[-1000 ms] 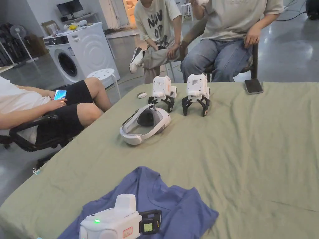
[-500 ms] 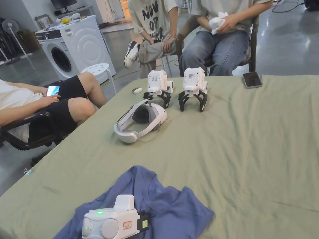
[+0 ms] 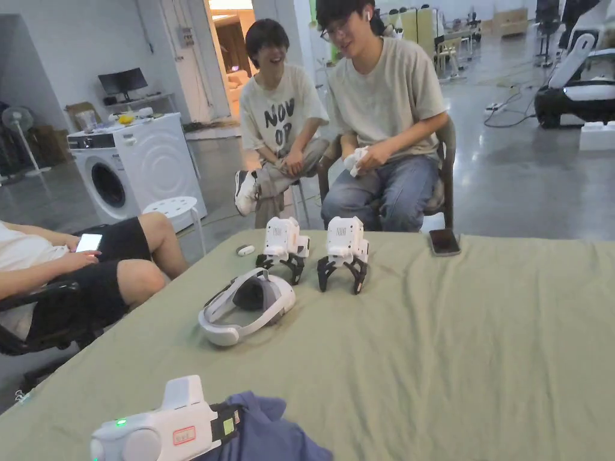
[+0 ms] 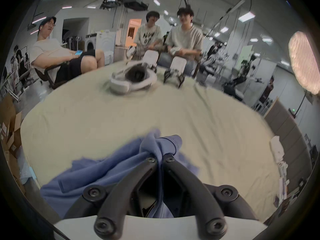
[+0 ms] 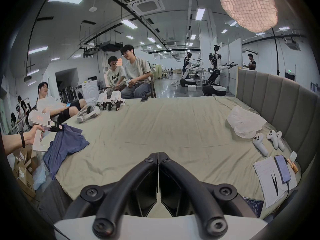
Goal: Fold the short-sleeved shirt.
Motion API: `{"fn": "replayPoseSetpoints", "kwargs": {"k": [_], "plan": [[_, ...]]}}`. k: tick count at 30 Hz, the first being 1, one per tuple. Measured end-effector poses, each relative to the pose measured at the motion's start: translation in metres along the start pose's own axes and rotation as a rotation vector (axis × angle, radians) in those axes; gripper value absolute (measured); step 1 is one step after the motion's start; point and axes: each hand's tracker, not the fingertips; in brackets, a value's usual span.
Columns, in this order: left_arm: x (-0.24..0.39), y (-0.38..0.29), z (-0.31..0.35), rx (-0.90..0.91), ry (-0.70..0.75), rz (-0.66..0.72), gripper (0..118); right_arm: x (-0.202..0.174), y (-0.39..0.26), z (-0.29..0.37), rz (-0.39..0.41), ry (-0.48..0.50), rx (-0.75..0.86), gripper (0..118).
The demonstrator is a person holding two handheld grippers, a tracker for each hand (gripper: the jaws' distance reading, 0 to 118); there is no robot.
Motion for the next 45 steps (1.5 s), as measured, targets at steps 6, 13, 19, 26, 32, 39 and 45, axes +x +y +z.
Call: {"fn": "replayPoseSetpoints", "kwargs": {"k": [6,13,19,26,32,39,45], "plan": [[0.101,0.023,-0.004,0.081,-0.214,-0.042,0,0.013,-0.002,0.02,-0.024,-0.046,0.016,0],[0.274,-0.006,-0.037,0.011,-0.542,-0.193,0,0.036,-0.003,0.055,-0.014,-0.162,0.043,0],[0.413,-0.118,-0.039,-0.192,-0.767,-0.416,0,0.069,-0.017,0.098,-0.082,-0.228,0.034,0],[0.467,-0.277,-0.01,-0.443,-0.921,-0.471,0,0.078,-0.027,0.103,-0.086,-0.26,0.002,0],[0.472,-0.313,0.0,-0.472,-0.911,-0.528,42,0.075,-0.03,0.097,-0.085,-0.254,-0.015,0],[0.387,-0.195,0.072,0.055,-0.783,-0.526,88,0.062,-0.012,0.085,-0.051,-0.182,0.052,0],[0.297,-0.117,0.166,0.437,-0.436,-0.496,87,0.046,0.012,0.079,-0.019,-0.126,0.168,0]]}}
